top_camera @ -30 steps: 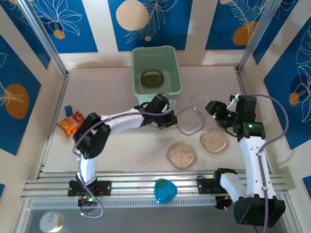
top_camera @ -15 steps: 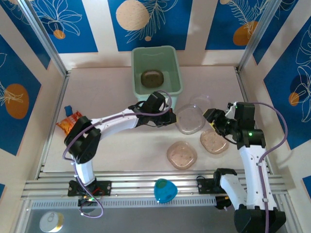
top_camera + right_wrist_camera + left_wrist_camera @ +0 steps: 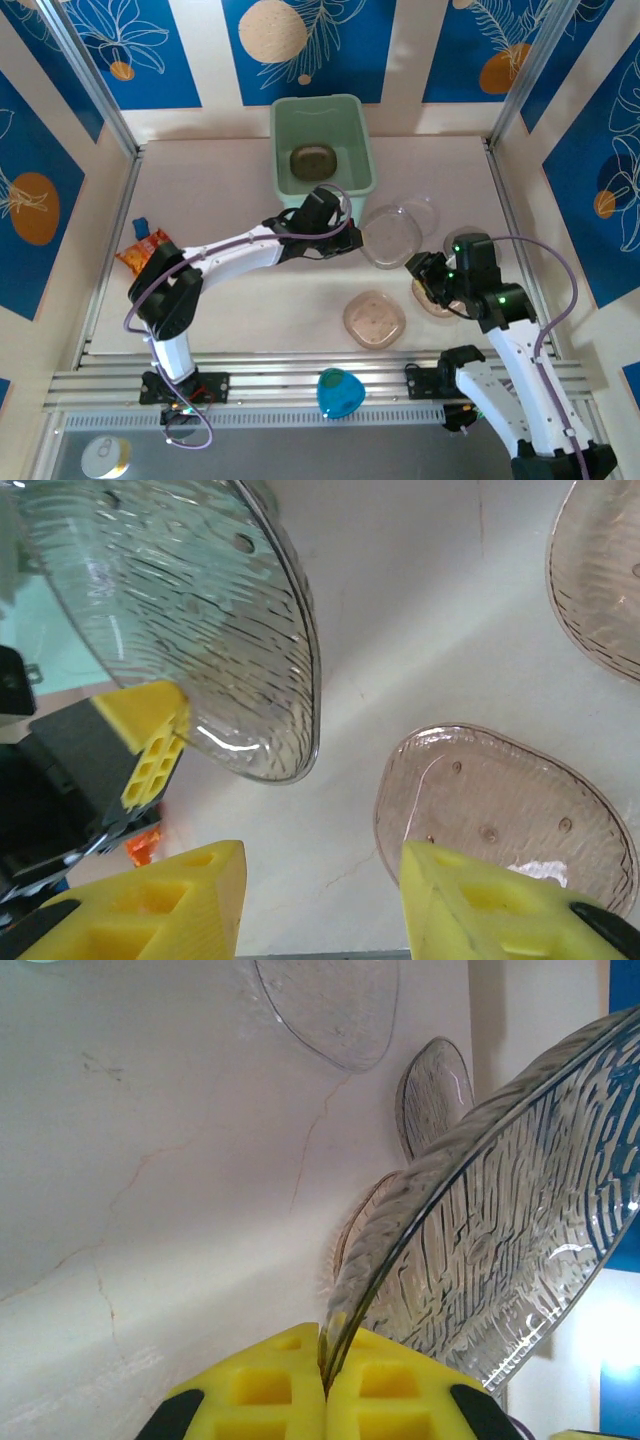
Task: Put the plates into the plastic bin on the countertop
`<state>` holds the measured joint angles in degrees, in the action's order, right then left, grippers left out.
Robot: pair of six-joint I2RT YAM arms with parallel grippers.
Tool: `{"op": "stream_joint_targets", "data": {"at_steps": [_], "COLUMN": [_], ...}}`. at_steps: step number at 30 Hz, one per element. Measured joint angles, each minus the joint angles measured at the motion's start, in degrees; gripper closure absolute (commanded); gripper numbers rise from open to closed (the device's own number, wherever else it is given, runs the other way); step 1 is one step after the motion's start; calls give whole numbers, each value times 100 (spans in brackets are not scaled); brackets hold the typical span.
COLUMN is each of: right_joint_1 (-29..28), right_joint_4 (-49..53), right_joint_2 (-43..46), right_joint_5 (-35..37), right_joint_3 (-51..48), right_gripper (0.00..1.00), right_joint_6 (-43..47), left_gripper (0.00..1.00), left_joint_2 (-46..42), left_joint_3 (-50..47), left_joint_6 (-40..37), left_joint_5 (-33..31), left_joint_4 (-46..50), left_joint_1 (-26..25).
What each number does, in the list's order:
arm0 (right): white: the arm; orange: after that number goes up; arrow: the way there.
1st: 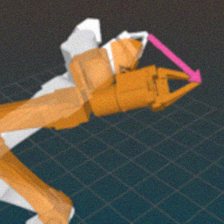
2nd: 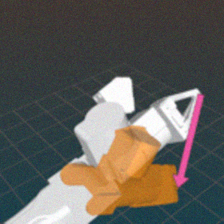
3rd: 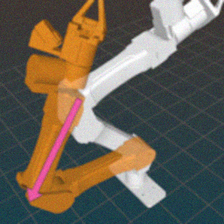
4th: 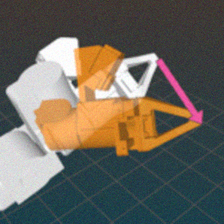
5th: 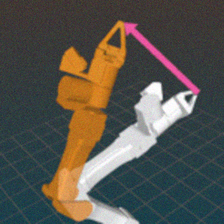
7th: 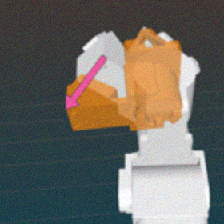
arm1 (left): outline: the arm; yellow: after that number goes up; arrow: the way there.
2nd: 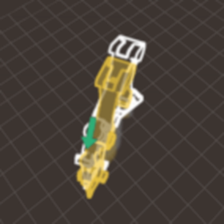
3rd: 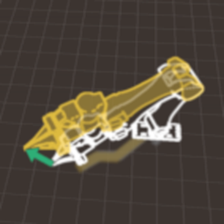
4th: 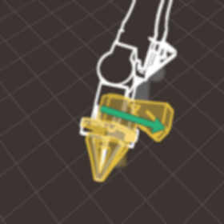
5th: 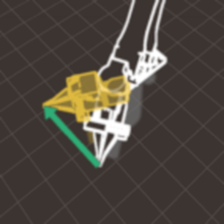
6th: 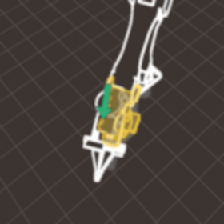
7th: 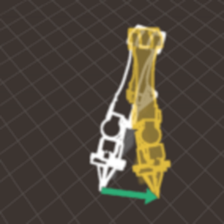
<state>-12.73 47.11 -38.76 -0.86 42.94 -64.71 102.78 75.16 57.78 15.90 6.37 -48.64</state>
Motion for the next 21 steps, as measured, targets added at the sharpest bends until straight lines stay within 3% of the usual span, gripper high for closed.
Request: {"op": "stream_joint_targets", "data": {"at_steps": [11,21], "right_joint_1": [-267,-326], "right_joint_4": [-535,-964], "right_joint_2": [-369,-426], "right_joint_5": [979,1270], "right_joint_3": [-72,-299], "right_gripper": [61,66], "right_joint_6": [-492,-745], "left_gripper": [100,100], "left_joint_2": [-136,-240], "left_joint_3": [33,33], "left_joint_6": [92,181], "left_joint_5": [-249,-452], "left_joint_4": [-2,20], "left_joint_1": [-188,-267]}}
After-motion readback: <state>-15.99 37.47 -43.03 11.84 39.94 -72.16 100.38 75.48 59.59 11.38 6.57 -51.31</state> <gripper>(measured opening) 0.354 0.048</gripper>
